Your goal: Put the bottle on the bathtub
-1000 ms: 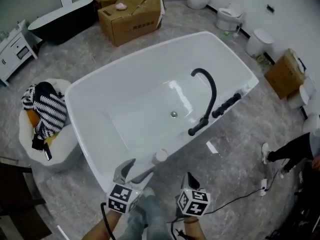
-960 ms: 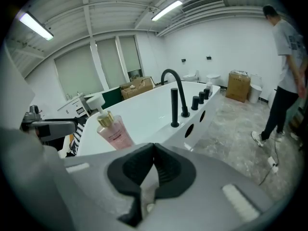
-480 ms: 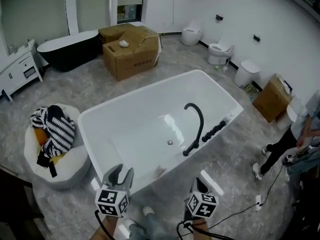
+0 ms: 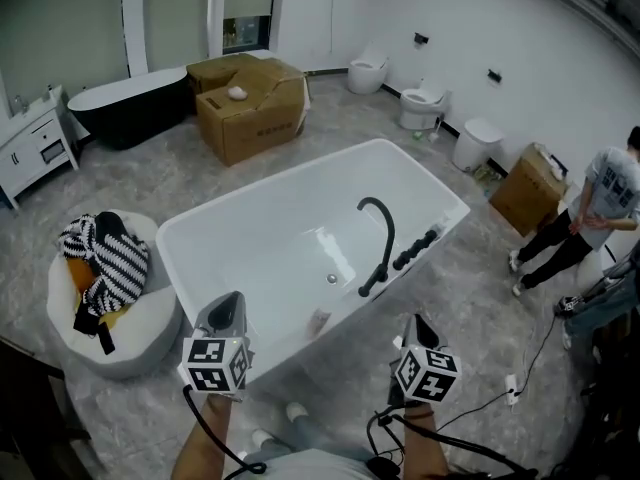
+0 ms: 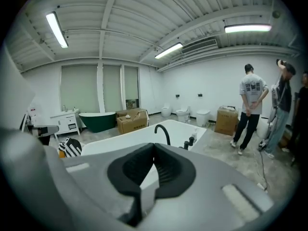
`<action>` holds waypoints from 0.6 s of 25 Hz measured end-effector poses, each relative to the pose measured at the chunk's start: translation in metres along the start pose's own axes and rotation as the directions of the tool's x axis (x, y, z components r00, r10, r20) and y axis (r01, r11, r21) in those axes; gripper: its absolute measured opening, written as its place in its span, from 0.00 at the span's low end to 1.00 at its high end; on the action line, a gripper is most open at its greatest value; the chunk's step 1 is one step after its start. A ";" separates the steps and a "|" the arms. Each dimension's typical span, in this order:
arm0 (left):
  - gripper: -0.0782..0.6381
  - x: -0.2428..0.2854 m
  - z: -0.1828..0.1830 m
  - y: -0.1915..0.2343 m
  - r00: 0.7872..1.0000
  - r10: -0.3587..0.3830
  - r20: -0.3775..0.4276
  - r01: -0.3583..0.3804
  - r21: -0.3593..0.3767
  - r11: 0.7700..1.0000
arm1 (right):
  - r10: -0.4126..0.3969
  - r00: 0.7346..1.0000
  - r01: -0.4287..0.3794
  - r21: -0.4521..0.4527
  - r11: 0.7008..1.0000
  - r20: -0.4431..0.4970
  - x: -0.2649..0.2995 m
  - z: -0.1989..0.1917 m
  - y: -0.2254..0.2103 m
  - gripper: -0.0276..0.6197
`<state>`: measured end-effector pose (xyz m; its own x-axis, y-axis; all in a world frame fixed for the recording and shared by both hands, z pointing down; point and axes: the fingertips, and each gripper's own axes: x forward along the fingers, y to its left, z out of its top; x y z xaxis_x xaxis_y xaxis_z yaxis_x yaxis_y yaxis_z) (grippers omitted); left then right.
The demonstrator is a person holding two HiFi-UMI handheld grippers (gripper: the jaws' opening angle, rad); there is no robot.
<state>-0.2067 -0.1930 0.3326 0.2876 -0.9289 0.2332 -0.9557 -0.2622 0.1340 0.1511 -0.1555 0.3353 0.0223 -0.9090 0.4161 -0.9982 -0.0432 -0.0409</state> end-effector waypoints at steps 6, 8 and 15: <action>0.12 -0.002 0.012 0.005 1.000 0.004 0.019 -0.004 0.017 1.000 | -0.049 0.997 0.048 0.017 0.999 0.067 -0.016 0.022 -0.014 0.05; 0.12 0.000 0.011 0.003 1.000 -0.001 0.017 0.000 0.030 1.000 | -0.060 0.995 0.060 -0.001 0.998 0.077 -0.020 0.023 -0.013 0.05; 0.12 0.004 0.004 -0.005 1.000 -0.005 -0.008 0.005 0.059 0.998 | -0.062 0.996 0.062 0.009 0.998 0.063 -0.020 0.016 -0.015 0.05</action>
<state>-0.2011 -0.1967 0.3292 0.2928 -0.9254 0.2406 -0.9561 -0.2822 0.0784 0.1663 -0.1429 0.3133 0.0875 -0.9290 0.3596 -0.9945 -0.1025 -0.0230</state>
